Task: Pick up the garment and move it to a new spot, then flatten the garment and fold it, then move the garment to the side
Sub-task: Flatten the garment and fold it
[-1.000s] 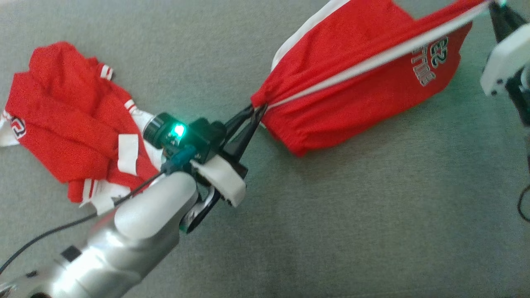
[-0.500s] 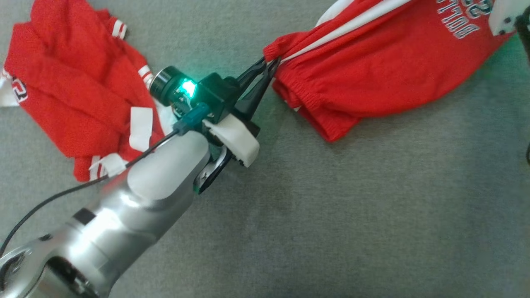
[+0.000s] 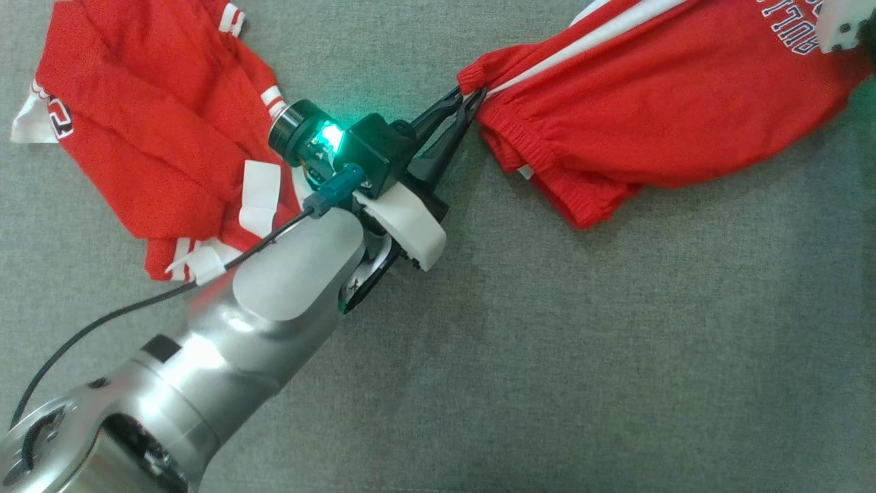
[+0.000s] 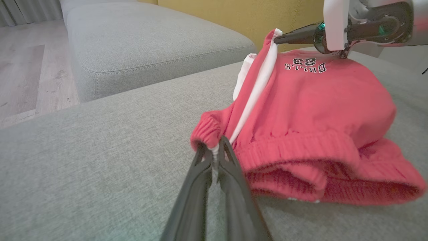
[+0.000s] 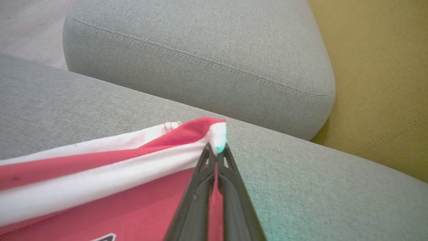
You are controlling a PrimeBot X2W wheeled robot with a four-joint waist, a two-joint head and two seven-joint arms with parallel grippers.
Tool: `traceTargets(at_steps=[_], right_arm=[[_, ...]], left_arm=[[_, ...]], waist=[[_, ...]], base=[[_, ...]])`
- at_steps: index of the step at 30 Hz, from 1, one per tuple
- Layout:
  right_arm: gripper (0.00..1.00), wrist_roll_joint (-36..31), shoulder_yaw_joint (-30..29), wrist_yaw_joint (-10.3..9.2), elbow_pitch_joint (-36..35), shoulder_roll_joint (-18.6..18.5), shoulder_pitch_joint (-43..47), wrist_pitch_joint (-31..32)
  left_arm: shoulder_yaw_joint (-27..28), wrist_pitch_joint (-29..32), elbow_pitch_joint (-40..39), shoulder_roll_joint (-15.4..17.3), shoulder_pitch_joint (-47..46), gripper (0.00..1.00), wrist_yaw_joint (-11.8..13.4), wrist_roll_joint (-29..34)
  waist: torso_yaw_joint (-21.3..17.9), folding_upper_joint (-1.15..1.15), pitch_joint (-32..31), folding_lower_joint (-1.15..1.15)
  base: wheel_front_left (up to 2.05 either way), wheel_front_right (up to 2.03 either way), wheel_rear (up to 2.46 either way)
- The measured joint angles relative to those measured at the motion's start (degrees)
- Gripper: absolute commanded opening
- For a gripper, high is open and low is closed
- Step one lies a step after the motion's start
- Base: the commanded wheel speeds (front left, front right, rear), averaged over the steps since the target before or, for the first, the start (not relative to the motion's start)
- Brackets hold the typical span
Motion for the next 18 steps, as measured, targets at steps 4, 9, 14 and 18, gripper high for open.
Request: traceTargets(at_steps=[4, 9, 14, 18], right_arm=[[1.0, -1.02, -0.73, -0.01, 2.25, 0.05, -0.98, -1.01], [1.0, -2.26, -1.88, -0.01, 4.23, 0.11, -1.65, -4.21], [1.0, -2.27, -4.42, -0.01, 5.75, 0.48, -1.48, -8.28], [1.0, -0.9, -6.73, -0.01, 5.65, 1.85, -0.53, -13.57]], left_arm=[[-0.01, -0.47, 1.04, -0.42, -0.01, 0.86, -0.1, 0.01], [0.19, -0.52, 2.52, -0.37, 0.03, 1.0, -0.07, 0.0], [1.92, -1.01, 3.1, 0.07, 0.15, 1.0, 1.19, 0.0], [4.91, -1.18, 3.07, 0.73, 1.39, 1.0, 2.52, -0.1]], waist=[[0.17, 0.0, 0.02, 0.0], [-0.21, 0.0, -1.09, 0.0], [-0.9, 0.0, -3.57, 0.0], [-1.65, 0.0, -6.37, 0.0]], base=[[0.0, 0.0, 0.0], [0.0, 0.0, 0.0], [0.0, 0.0, 0.0], [0.0, 0.0, 0.0]])
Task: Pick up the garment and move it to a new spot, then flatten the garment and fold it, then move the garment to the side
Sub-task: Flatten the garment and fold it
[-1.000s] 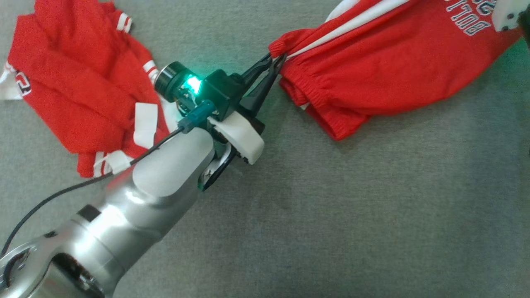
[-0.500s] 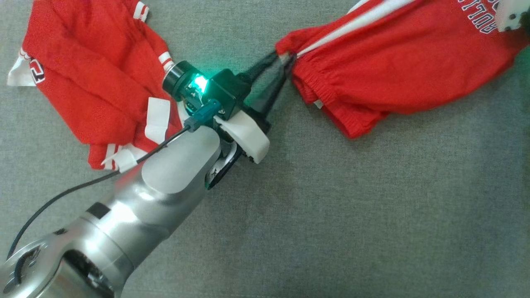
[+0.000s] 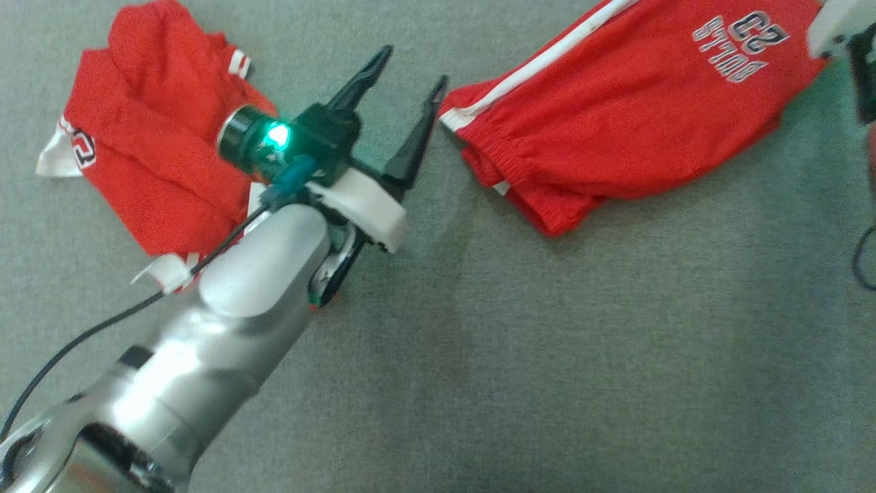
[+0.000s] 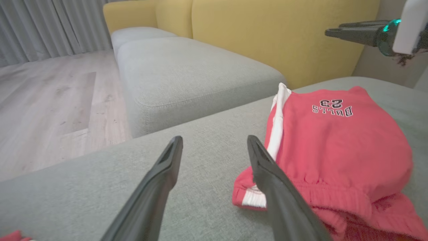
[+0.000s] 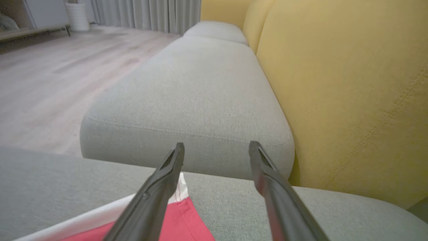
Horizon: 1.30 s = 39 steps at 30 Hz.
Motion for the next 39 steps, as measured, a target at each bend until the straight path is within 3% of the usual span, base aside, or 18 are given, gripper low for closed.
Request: traceTargets(at_steps=[4, 8, 16, 21, 28, 36, 39], right_arm=[[1.0, 2.68, -1.66, 0.0, -1.93, 2.36, 3.89, -2.89], [1.0, 6.76, -3.61, 0.0, -10.63, 4.78, 12.26, -3.59], [1.0, 12.24, -2.4, 0.0, -26.68, 9.99, 31.23, -3.68], [1.0, 13.07, -2.16, 0.0, -33.38, 12.52, 42.17, -3.68], [1.0, 14.18, -1.05, 0.0, -40.42, 13.0, 53.5, -3.58], [1.0, 14.11, -0.43, 0.0, -45.07, 13.49, 55.49, -1.6], [1.0, 10.61, -1.75, 0.0, -46.28, 13.58, 54.59, 0.79]], left_arm=[[4.15, 0.0, -2.9, 2.11, 3.25, 1.0, 2.36, 0.56], [11.21, -0.02, -9.29, 3.5, 9.44, 1.0, 6.04, 3.0], [19.97, -0.09, -15.85, 4.68, 22.88, 1.0, 7.82, 6.32], [23.98, -0.08, -17.73, 4.49, 31.26, 1.0, 8.01, 8.77], [28.7, -0.08, -20.3, 2.54, 40.17, 1.0, 6.93, 12.13], [31.84, -0.08, -21.0, 0.68, 40.99, 1.0, 4.6, 15.5], [31.96, -0.08, -20.98, -0.24, 40.71, 1.0, 3.34, 16.78]], waist=[[-1.19, 0.0, -3.13, 0.0], [-3.05, 0.0, -7.1, -0.01], [-5.8, 0.0, -12.88, -0.01], [-7.17, 0.0, -15.99, -0.01], [-8.41, 0.0, -18.39, -0.01], [-7.55, 0.0, -16.92, 0.0], [-6.82, 0.0, -15.25, 0.01]], base=[[0.0, 0.0, 0.0], [0.0, 0.0, 0.0], [0.0, 0.0, 0.0], [0.0, 0.0, 0.0], [0.0, 0.0, 0.0], [0.0, 0.0, 0.0], [0.0, 0.0, 0.0]])
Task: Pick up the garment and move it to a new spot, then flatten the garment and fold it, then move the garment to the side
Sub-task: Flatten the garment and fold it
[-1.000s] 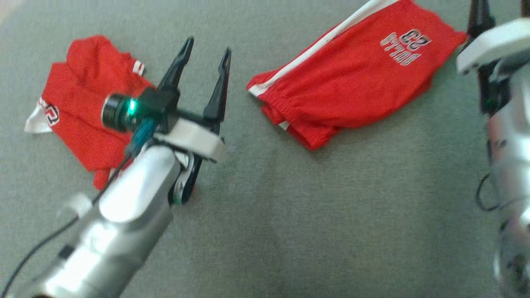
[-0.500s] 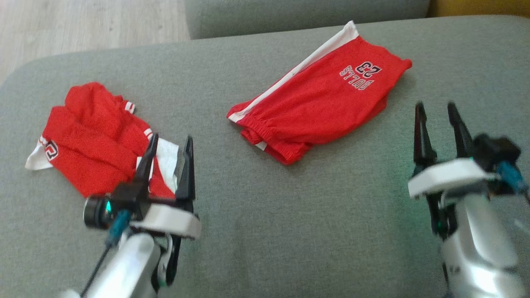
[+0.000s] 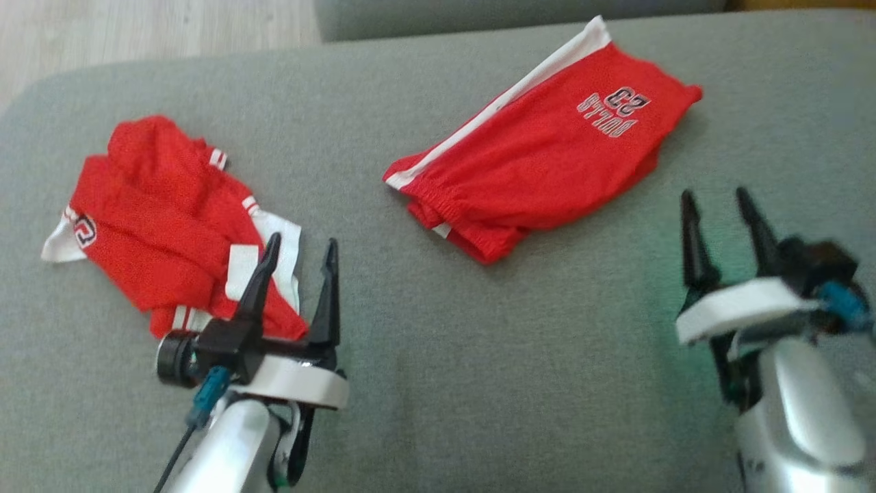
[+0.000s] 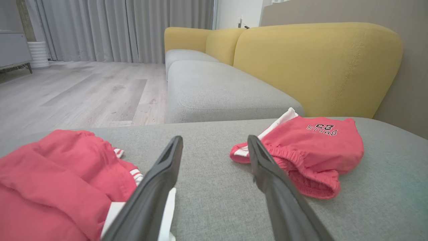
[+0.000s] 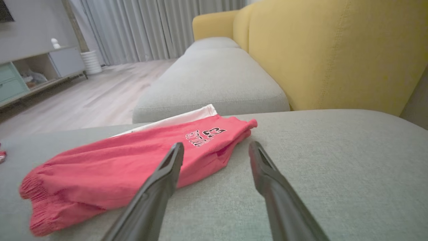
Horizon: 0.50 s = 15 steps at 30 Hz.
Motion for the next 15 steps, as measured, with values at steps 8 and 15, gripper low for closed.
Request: traceTargets(at_steps=[8, 15], right_arm=[[1.0, -6.73, -9.82, 0.0, 5.26, -0.35, -18.5, 11.63], [1.0, -15.97, -18.02, -0.01, 18.85, -4.69, -29.7, 20.0]], left_arm=[[0.82, 0.0, 0.98, -1.89, -5.81, 1.0, -2.78, 1.93], [1.19, 0.0, 2.7, -4.02, -8.27, 1.0, -4.64, 3.67]], waist=[[2.8, 0.0, 6.4, 0.01], [6.42, 0.0, 11.25, 0.02]], base=[[0.0, 0.0, 0.0], [0.0, 0.0, 0.0]])
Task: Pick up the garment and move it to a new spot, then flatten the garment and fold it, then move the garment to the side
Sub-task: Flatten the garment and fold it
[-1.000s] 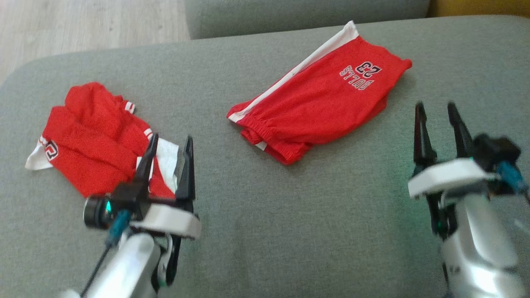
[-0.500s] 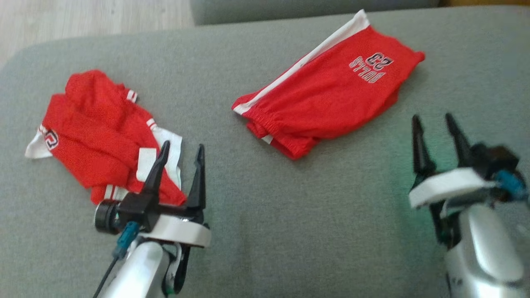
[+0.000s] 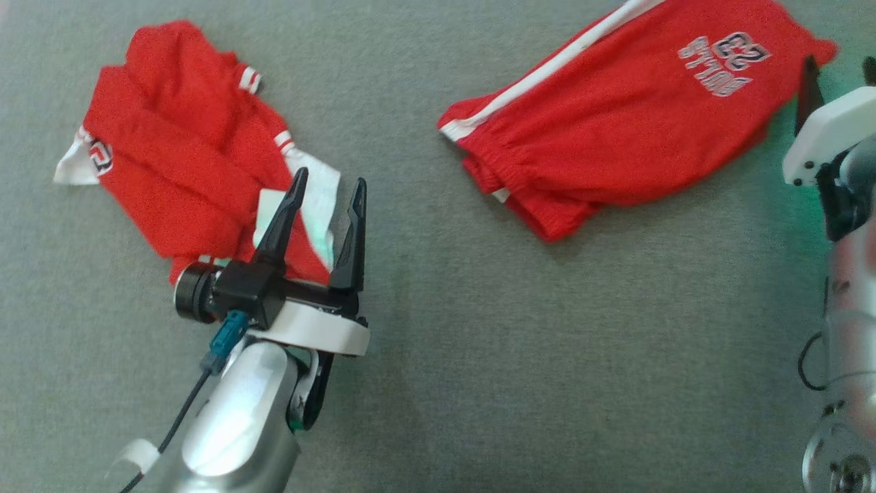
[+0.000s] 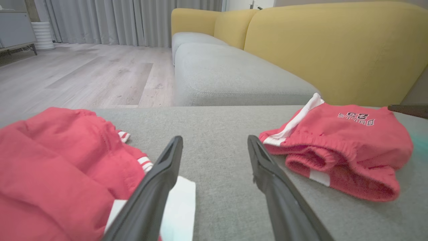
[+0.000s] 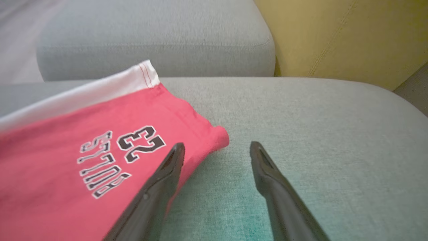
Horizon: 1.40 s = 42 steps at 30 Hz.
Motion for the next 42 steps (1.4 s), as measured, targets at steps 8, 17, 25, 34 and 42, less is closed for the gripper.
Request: traceTargets(at_steps=[8, 17, 25, 34, 42], right_arm=[[1.0, -6.42, -5.0, 0.0, 10.16, -0.69, -6.78, 1.13], [1.0, -8.91, -6.87, 0.0, 17.93, -2.89, -14.19, 3.49], [0.72, -9.33, -5.52, 0.0, 22.79, -4.25, -17.83, 4.5], [0.0, -5.66, -4.9, 0.0, 28.15, -3.65, -18.5, 0.62], [0.0, -1.83, -5.11, 0.0, 30.51, -3.7, -14.01, -3.76]], left_arm=[[0.74, -0.01, 1.37, -0.73, -2.72, 1.0, -0.9, 1.82], [2.27, -0.01, 1.23, -2.07, -3.59, 1.0, -1.82, 2.88], [3.27, -0.01, 1.13, -2.87, -3.59, 1.0, -2.64, 3.87], [4.41, -0.01, 1.92, -3.11, -3.57, 1.0, -3.41, 4.47], [5.88, -0.01, 2.12, -3.19, -2.65, 1.0, -3.67, 4.91]], waist=[[2.93, 0.0, 3.53, -0.01], [3.79, 0.0, 5.52, -0.02], [3.71, 0.0, 6.22, -0.02], [2.51, 0.0, 4.43, -0.01], [0.82, 0.0, 0.91, -0.02]], base=[[0.0, 0.0, 0.0], [0.0, 0.0, 0.0], [0.0, 0.0, 0.0], [0.0, 0.0, 0.0], [0.0, 0.0, 0.0]])
